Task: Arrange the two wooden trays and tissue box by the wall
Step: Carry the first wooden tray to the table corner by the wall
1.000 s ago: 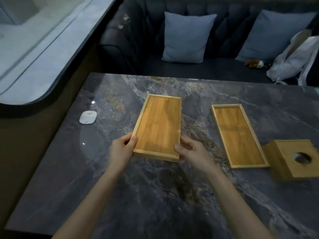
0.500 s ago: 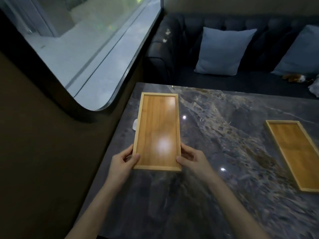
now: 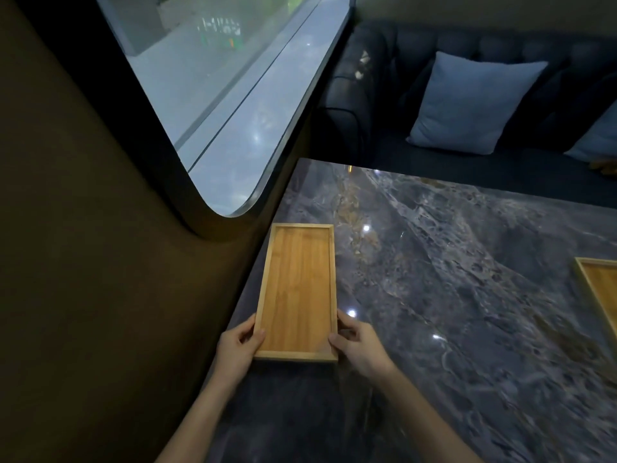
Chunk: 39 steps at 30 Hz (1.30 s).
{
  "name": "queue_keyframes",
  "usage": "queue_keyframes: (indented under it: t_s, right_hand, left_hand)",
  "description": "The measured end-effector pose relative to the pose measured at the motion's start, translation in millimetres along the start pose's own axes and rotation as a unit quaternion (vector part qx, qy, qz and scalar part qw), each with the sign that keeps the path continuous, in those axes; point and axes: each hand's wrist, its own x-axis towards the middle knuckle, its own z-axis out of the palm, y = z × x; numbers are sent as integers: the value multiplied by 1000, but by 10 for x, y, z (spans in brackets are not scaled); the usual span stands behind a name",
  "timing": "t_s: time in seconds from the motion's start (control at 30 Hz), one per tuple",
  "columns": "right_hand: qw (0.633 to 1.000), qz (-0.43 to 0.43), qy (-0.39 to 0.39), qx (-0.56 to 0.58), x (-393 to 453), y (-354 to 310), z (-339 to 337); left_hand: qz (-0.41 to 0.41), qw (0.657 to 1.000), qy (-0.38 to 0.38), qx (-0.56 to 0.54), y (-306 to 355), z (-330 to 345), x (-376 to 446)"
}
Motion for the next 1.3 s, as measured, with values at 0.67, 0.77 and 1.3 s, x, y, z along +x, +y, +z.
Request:
queue_keyframes:
  t_s: [0.67,0.77,1.3]
  right_hand:
    - [979,-6,57,-195,195,118,354]
    - [976,-11,67,-205,217,128,415]
    - [977,-60,98,-179,241,116,676]
  left_hand:
    - [-4,965,65,256,-281,-13,420]
    - [11,954,62,294,-275,-35,448]
    - [42,874,62,479,-197,-75,517]
